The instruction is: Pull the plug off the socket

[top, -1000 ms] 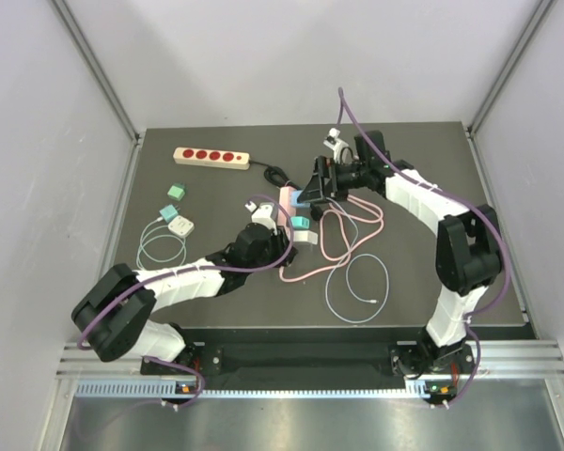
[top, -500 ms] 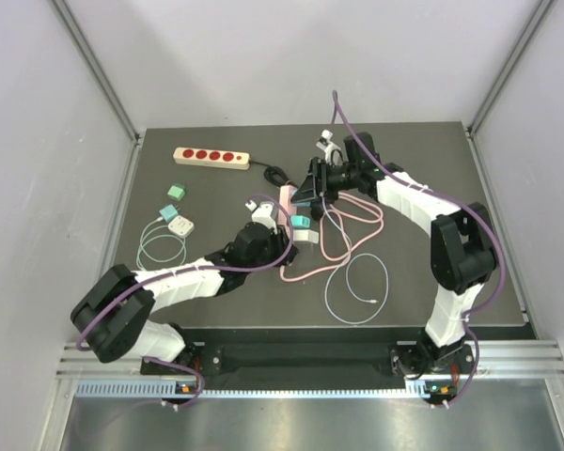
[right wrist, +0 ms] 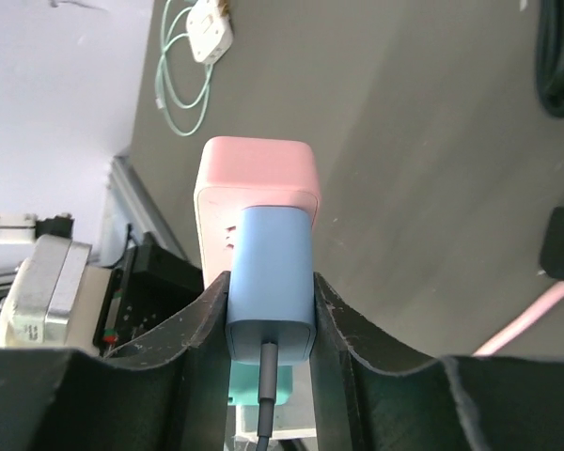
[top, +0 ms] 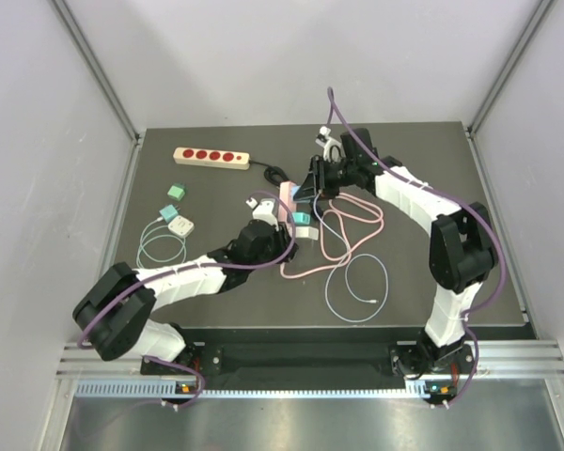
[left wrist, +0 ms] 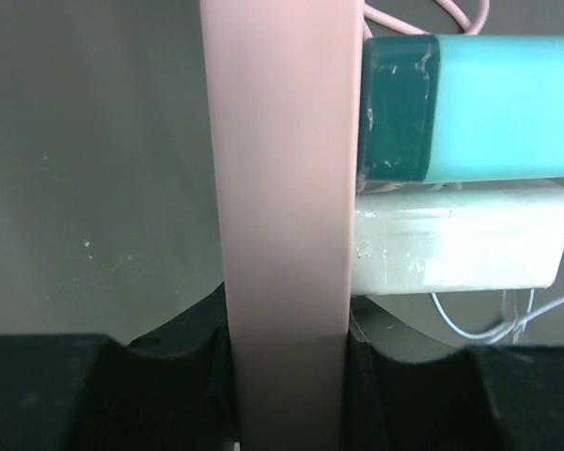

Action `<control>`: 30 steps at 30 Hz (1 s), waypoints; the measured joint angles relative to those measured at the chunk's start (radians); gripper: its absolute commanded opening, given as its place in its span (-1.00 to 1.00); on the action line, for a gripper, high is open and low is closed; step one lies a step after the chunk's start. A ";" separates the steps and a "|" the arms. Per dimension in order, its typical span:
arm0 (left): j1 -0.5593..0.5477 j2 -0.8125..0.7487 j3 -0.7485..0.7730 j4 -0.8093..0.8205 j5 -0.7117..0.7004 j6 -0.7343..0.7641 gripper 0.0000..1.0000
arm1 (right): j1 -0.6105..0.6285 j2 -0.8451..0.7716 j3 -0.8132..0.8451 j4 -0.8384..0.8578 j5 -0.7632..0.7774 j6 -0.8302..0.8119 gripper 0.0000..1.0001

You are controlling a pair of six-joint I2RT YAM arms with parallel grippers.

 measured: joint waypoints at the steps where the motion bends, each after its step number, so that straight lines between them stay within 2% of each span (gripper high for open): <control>1: -0.001 0.006 0.012 -0.011 -0.016 0.000 -1.00 | 0.003 0.000 0.016 -0.019 0.021 -0.016 -1.00; 8: -0.014 0.037 0.103 -0.144 -0.112 0.001 -1.00 | 0.029 0.000 0.087 -0.099 0.139 -0.063 -1.00; 16: -0.025 0.047 0.137 -0.204 -0.157 0.001 -1.00 | 0.035 0.000 0.101 -0.113 0.148 -0.076 -1.00; 23: -0.026 -0.052 0.023 -0.111 -0.117 0.001 -1.00 | 0.003 -0.001 0.063 -0.070 -0.060 -0.159 -1.00; 30: -0.019 -0.183 -0.086 -0.050 -0.028 0.029 -1.00 | -0.044 -0.013 -0.013 -0.043 -0.241 -0.154 -1.00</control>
